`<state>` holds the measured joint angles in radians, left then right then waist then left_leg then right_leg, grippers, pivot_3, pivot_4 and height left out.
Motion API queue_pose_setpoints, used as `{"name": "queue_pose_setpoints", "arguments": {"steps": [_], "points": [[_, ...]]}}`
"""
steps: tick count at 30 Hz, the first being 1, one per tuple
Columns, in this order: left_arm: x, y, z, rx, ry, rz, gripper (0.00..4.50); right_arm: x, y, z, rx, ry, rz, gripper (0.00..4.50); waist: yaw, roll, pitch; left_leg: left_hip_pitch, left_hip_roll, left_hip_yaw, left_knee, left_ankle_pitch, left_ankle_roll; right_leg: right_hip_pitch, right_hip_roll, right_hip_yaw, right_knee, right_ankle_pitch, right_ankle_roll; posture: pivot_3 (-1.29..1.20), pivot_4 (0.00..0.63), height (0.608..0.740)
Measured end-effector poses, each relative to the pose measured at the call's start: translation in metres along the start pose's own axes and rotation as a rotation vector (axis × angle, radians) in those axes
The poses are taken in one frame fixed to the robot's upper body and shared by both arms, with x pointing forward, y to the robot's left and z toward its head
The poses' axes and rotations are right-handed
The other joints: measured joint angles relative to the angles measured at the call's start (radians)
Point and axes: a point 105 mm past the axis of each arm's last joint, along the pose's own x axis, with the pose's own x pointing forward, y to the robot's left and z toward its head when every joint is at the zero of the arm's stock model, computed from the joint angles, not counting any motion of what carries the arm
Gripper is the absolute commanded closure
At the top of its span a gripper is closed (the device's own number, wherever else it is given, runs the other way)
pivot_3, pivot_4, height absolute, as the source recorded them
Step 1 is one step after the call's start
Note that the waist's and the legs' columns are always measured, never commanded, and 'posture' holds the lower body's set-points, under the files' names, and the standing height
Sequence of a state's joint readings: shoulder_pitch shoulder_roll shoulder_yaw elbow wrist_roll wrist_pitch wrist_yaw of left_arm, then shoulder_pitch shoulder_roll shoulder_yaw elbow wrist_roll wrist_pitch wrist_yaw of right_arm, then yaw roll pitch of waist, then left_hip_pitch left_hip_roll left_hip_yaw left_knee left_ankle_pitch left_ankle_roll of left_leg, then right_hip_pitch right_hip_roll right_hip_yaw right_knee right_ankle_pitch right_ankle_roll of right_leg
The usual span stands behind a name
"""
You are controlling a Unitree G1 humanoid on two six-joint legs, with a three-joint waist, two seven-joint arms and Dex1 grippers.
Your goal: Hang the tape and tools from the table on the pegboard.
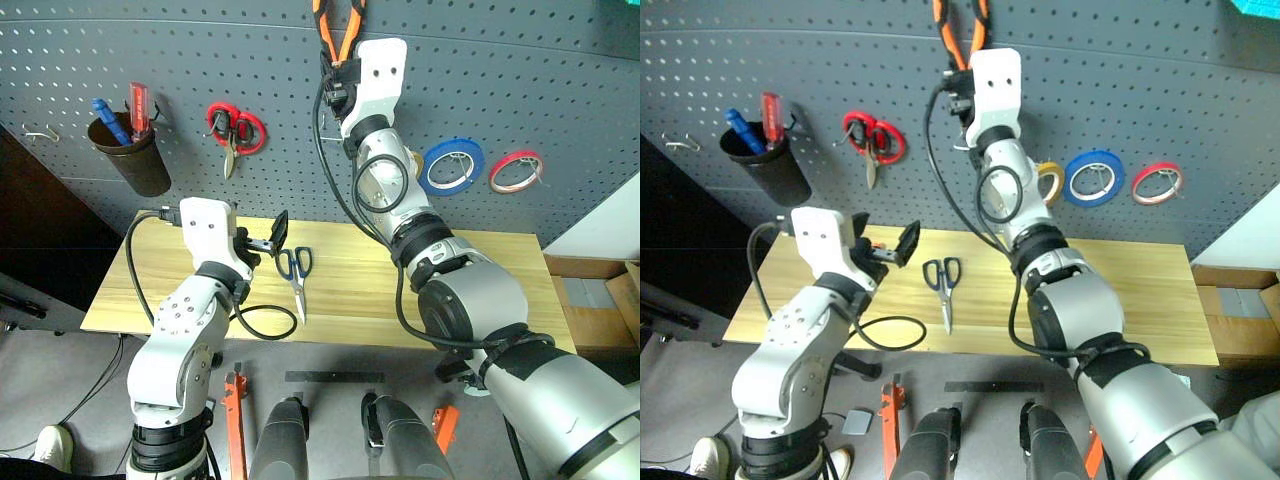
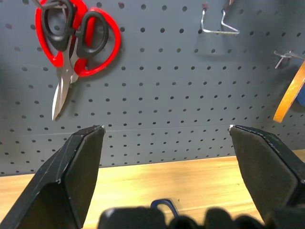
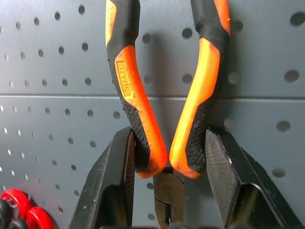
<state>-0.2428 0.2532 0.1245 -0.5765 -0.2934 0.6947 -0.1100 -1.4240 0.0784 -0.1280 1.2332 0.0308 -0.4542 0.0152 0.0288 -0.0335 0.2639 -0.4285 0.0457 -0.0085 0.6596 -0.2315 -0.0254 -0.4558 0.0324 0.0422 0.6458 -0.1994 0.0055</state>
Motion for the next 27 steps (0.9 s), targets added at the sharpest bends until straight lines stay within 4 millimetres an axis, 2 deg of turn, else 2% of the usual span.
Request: {"name": "queue_pose_setpoints", "arguments": {"steps": [5, 12, 14, 17, 21, 27], "points": [[-0.003, 0.001, -0.002, 0.007, 0.014, 0.001, 0.0, -0.013, -0.001, -0.034, -0.014, 0.11, -0.007, 2.8, 0.001, 0.0, 0.0, 0.0, 0.0, -0.001, 0.001, 0.0, 0.0, 0.0, 0.0, 0.0, 0.001, 0.0, 0.0, 0.24, 0.264, 0.74], [-0.004, 0.003, -0.003, 0.005, 0.021, 0.012, 0.0, -0.023, -0.001, -0.057, -0.044, 0.206, 0.0, 2.8, 0.004, 0.0, 0.0, -0.001, 0.0, -0.002, 0.0, 0.0, 0.0, 0.0, 0.0, -0.001, 0.0, 0.0, 0.0, 0.23, 0.263, 0.74], [-0.005, 0.003, -0.003, 0.005, 0.02, 0.013, 0.0, -0.023, -0.001, -0.057, -0.057, 0.209, 0.006, 2.07, 0.004, 0.0, 0.0, -0.001, 0.0, -0.002, 0.0, 0.0, 0.0, 0.0, 0.0, -0.001, 0.0, 0.0, 0.0, 0.23, 0.264, 0.74], [-0.005, 0.003, -0.003, 0.005, 0.019, 0.013, 0.0, -0.023, 0.001, -0.058, -0.071, 0.213, 0.017, 1.33, 0.004, 0.0, 0.0, -0.001, 0.0, -0.002, 0.0, 0.0, 0.0, 0.0, 0.0, -0.001, 0.0, 0.0, 0.0, 0.23, 0.261, 0.74], [-0.004, 0.003, -0.002, 0.005, 0.018, 0.013, 0.0, -0.024, 0.005, -0.059, -0.085, 0.216, 0.035, 0.01, 0.005, 0.0, 0.0, -0.001, 0.0, -0.003, 0.001, 0.0, 0.0, 0.0, 0.0, -0.002, 0.0, 0.0, 0.0, 0.23, 0.263, 0.74], [-0.004, 0.003, -0.001, 0.006, 0.015, 0.011, 0.0, -0.026, 0.003, -0.062, -0.089, 0.22, 0.031, 0.01, 0.007, 0.0, 0.0, -0.001, -0.001, -0.004, 0.001, 0.001, 0.0, 0.001, 0.0, -0.002, 0.001, 0.0, 0.0, 0.22, 0.26, 0.74]]}}
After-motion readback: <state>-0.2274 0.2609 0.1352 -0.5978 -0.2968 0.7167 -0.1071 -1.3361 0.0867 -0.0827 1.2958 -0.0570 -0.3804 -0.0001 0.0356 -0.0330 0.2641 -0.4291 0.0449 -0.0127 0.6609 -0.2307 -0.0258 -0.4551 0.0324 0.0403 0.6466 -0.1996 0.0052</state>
